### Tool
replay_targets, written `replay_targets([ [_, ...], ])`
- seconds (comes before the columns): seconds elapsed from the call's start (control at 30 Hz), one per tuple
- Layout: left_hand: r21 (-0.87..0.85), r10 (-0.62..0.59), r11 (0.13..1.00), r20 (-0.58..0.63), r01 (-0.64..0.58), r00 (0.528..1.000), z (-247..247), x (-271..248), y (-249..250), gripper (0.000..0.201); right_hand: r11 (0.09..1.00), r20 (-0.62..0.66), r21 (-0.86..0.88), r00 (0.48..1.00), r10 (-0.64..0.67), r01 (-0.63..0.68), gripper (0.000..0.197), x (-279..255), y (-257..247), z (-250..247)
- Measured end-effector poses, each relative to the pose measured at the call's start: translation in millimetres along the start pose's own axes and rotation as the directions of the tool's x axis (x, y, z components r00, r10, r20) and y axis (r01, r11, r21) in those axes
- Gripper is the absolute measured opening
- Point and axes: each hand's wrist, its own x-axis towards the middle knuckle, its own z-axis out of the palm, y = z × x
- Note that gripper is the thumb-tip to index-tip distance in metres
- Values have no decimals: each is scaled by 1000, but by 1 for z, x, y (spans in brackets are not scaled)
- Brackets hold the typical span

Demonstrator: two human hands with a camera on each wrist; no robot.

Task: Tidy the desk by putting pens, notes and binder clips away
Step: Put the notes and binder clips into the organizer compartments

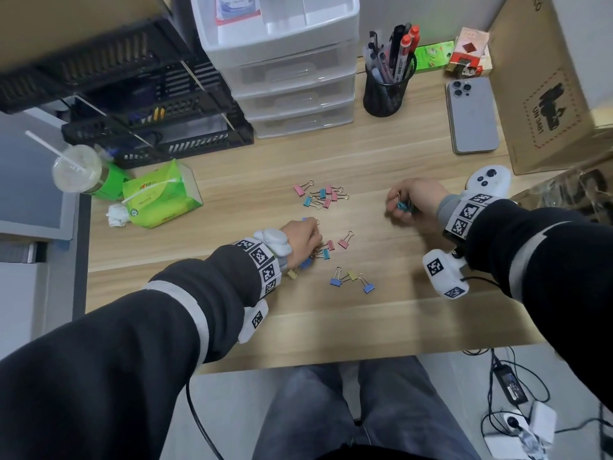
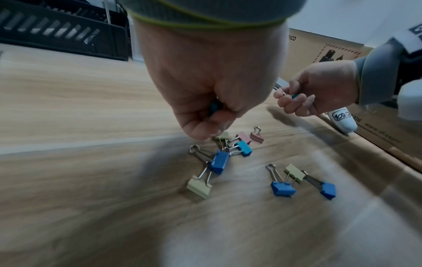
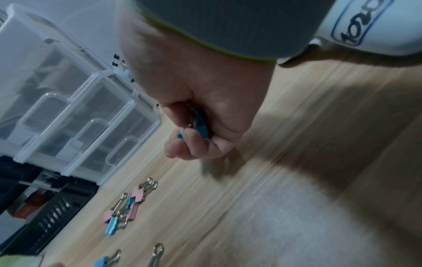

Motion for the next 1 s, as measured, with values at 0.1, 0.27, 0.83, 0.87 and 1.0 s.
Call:
replay_targets([
  [0.1, 60, 26, 998, 65, -30, 998, 5, 1, -1, 21, 994, 46, 105, 998, 37, -41, 17, 2, -1, 1],
  [0.27, 273, 64, 955, 182, -113, 981, 4, 1, 8, 34, 999, 25, -12, 998, 53, -53, 38, 7, -1, -3],
  [0.83, 255, -14, 967, 48, 1, 999, -14, -1, 9, 32, 935, -22, -338, 992, -128, 113, 27, 17, -11, 9],
  [0.87, 214, -42, 976, 14, 38, 999, -19, -1, 4, 31, 874, -5, -453, 980, -197, 173, 22, 17, -14, 15],
  [1.0, 70, -103, 991, -98, 110, 990, -35, 1, -19, 36, 611, 169, -680, 897, -408, 406, 10, 20, -23, 45],
])
